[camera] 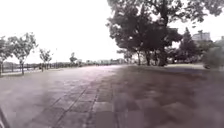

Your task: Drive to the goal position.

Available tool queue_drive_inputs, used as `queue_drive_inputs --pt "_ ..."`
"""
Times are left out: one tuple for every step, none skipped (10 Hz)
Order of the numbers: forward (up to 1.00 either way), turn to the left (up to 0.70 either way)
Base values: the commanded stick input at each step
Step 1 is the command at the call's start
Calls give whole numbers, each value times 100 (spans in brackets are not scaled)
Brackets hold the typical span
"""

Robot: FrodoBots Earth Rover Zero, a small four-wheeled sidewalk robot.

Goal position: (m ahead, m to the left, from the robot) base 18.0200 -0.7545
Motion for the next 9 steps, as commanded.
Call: queue_drive_inputs --pt "100 0" --pt "100 0" --pt "100 0" --pt "100 11" --pt "100 11" --pt "100 5" --pt "100 2" --pt "100 0" --pt "100 0"
